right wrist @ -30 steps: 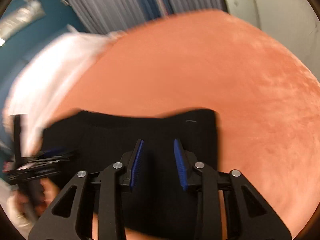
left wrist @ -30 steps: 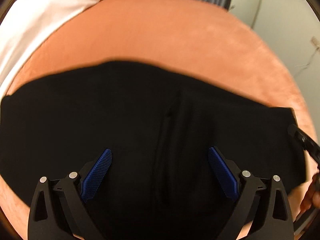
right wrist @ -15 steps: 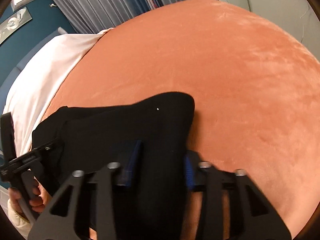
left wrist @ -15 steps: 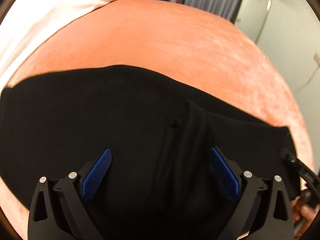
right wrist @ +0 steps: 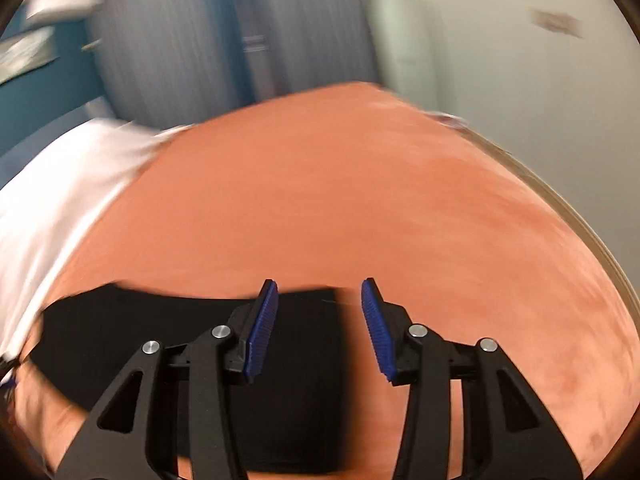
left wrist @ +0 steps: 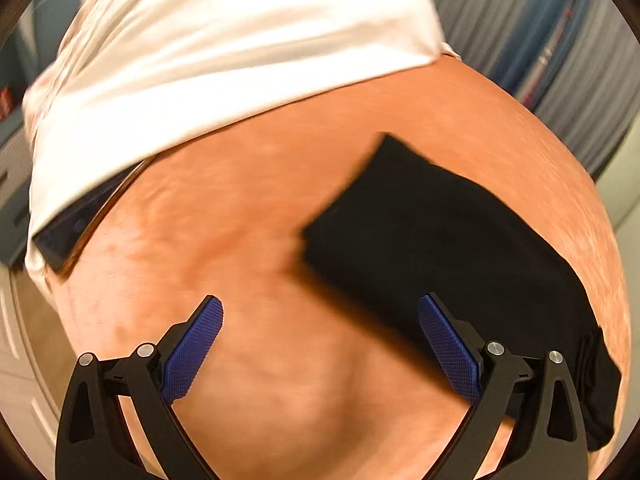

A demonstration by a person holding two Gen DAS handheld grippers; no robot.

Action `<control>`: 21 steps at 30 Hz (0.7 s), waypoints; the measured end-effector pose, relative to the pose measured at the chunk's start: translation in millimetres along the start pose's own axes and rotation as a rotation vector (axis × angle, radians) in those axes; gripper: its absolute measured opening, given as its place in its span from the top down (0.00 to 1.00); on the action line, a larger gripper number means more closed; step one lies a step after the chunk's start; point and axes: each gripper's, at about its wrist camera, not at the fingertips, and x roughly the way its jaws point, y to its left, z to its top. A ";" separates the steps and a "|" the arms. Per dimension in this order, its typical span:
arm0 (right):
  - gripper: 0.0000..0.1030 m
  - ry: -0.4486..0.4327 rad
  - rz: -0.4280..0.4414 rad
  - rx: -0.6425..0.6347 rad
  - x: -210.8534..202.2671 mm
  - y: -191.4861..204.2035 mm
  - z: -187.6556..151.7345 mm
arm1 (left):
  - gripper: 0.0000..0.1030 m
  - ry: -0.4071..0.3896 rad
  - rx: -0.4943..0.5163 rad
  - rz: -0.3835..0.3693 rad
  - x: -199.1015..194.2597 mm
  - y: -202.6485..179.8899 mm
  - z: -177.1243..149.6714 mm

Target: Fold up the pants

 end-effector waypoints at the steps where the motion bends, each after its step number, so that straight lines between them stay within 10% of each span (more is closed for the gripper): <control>1: 0.58 0.028 0.084 -0.074 10.5 39.1 5.0 | 0.06 0.022 -0.037 -0.018 5.6 14.2 0.8; 10: 0.49 0.229 0.426 -0.553 129.0 350.7 -26.9 | 0.07 0.068 -0.081 -0.189 48.2 3.0 12.7; 17: 0.47 0.284 0.384 -0.777 176.5 447.7 -55.5 | 0.08 0.045 0.004 -0.236 41.6 11.9 8.7; 21: 0.30 0.228 0.259 -0.867 214.0 471.6 -57.7 | 0.08 0.014 0.061 -0.207 35.1 22.1 -5.9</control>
